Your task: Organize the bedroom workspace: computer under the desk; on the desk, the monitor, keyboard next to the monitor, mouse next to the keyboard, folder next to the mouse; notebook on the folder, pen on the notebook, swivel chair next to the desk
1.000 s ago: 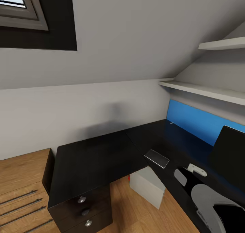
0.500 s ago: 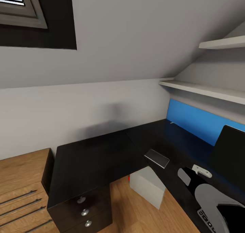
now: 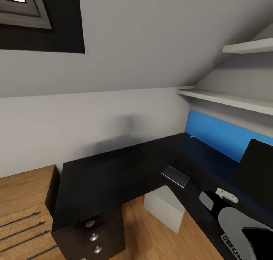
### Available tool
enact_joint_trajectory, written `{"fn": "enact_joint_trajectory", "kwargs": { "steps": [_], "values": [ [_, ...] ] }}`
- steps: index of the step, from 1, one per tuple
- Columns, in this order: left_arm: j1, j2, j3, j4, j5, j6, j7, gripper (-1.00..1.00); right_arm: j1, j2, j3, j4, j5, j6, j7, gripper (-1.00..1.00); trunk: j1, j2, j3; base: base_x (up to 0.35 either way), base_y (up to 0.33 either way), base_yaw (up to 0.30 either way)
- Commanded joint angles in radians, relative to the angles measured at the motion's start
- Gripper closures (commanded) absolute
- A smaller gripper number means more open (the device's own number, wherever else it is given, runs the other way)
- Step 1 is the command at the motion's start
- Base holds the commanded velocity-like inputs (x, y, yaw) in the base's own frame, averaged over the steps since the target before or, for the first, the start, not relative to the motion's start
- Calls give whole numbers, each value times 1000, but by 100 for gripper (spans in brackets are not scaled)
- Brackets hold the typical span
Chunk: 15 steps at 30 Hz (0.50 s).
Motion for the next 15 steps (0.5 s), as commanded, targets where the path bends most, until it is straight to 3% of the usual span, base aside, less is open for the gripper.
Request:
{"fn": "enact_joint_trajectory", "kwargs": {
  "steps": [1,4,7,10,12,15],
  "values": [
    [-2,2,-6,-2,7,-8,5,-100,0,-7,2,5,-3,-5,-4,100,4,-9,-5,0,0,0],
    [-2,3,-6,-3,8,-8,7,-100,0,-13,1,9,-4,-27,-4,100,16,-30,-15,0,0,0],
    [-2,2,-6,-2,9,-8,8,-100,0,-13,-8,11,-34,-122,-3,100,27,-51,-24,0,0,0],
    [-1,2,-6,-2,9,-8,8,-100,0,-11,-13,12,-129,-175,28,100,39,-72,-33,0,0,0],
    [-1,1,-6,-2,9,-8,8,-100,0,-12,-15,12,-212,-186,61,100,47,-86,-40,0,0,0],
    [-1,1,-7,-2,9,-8,8,-100,0,-13,-15,14,-304,-192,79,100,58,-107,-49,0,0,0]
  ]
}}
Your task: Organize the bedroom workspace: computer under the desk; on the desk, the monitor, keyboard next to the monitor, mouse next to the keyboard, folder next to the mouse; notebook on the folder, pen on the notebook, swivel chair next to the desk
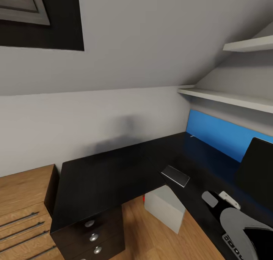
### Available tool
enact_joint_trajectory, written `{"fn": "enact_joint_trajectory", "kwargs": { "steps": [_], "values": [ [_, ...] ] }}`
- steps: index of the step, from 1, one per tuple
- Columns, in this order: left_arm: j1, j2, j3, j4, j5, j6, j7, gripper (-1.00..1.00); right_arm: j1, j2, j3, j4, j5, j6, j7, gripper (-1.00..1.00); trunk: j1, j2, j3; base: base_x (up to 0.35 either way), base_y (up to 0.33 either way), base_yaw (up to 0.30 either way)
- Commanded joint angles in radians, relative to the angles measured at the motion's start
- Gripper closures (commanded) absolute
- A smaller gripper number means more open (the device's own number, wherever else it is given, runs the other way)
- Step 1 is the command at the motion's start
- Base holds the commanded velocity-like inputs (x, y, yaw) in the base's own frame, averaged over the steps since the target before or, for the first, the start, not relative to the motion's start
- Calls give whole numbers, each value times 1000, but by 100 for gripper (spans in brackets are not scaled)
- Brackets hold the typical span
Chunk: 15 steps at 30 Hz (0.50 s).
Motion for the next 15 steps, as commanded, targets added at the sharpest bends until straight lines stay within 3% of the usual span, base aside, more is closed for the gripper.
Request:
{"fn": "enact_joint_trajectory", "kwargs": {
  "steps": [1,9,15],
  "values": [
    [-2,0,-5,-1,7,-7,4,-100,-1,0,1,1,-36,-10,3,100,4,-9,-5,0,0,0],
    [-3,-1,-6,-1,7,-7,4,-100,-1,-1,-4,1,-118,-14,-44,100,35,-65,-30,0,0,0],
    [-3,-1,-6,-1,7,-7,4,-100,-1,-2,-8,1,-137,-15,-79,100,58,-107,-49,0,0,0]
  ]
}}
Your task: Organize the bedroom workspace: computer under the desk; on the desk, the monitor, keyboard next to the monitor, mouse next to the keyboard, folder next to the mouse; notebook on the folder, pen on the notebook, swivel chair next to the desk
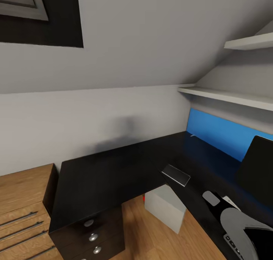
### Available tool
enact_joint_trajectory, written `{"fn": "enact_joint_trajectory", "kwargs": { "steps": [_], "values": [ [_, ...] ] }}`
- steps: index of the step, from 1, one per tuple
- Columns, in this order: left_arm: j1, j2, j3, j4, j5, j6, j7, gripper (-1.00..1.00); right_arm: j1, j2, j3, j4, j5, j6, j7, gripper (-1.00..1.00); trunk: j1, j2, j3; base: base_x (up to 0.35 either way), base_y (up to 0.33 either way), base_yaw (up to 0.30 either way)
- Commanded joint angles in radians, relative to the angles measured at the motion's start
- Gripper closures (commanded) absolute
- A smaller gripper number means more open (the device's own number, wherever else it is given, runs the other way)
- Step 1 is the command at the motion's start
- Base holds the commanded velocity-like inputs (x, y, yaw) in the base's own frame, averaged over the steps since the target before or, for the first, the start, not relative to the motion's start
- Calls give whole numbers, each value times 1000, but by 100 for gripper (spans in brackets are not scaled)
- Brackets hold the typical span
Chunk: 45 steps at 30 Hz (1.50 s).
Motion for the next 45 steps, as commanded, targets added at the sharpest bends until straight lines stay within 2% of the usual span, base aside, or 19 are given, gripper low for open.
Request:
{"fn": "enact_joint_trajectory", "kwargs": {
  "steps": [1,10,28,45],
  "values": [
    [-2,1,-5,-1,7,-7,4,-100,-1,0,0,-1,-13,-11,-1,100,4,-9,-5,0,0,0],
    [-2,1,-5,-1,7,-7,4,-100,-1,-11,-8,-1,-16,-12,-5,100,39,-72,-33,0,0,-50],
    [-2,1,-5,0,8,-7,4,-100,-1,-12,-9,-1,-15,-12,-2,100,108,-198,-89,0,0,-92],
    [-2,-3,-5,5,9,-7,4,-100,-1,-12,-9,-1,-15,-13,3,100,173,-317,-143,0,0,-6]
  ]
}}
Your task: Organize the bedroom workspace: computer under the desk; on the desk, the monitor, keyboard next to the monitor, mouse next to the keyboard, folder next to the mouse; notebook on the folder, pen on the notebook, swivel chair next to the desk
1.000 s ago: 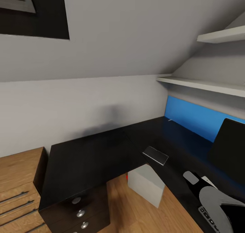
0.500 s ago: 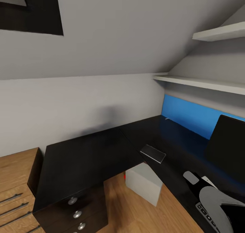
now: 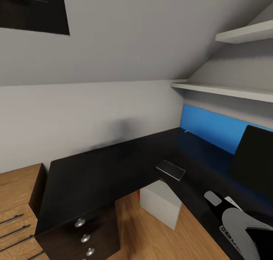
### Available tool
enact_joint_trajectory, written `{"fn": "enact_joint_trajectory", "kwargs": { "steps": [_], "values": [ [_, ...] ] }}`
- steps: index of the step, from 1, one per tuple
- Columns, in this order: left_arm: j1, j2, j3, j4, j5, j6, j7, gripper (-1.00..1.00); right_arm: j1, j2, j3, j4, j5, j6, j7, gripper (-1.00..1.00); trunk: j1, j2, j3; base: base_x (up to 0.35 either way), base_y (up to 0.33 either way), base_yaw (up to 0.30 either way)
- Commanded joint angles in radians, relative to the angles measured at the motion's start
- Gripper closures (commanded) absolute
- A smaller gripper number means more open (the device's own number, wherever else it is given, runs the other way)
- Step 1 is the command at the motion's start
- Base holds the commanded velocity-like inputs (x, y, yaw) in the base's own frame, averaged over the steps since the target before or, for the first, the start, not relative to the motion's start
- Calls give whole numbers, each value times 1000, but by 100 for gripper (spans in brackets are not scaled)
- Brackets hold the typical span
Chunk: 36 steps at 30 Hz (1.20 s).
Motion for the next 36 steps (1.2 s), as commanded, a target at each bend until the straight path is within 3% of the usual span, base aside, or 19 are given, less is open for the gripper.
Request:
{"fn": "enact_joint_trajectory", "kwargs": {
  "steps": [1,13,36],
  "values": [
    [-2,1,-5,-1,7,-7,4,-100,0,0,-1,-1,-11,-11,0,100,4,-8,-4,0,0,0],
    [-2,1,-5,-1,7,-7,4,-100,0,-7,-1,-1,-11,-14,1,100,50,-92,-42,0,0,0],
    [-2,1,-5,54,7,-7,1,-100,0,-17,-1,-1,-11,-14,1,100,50,-92,-42,15,0,0]
  ]
}}
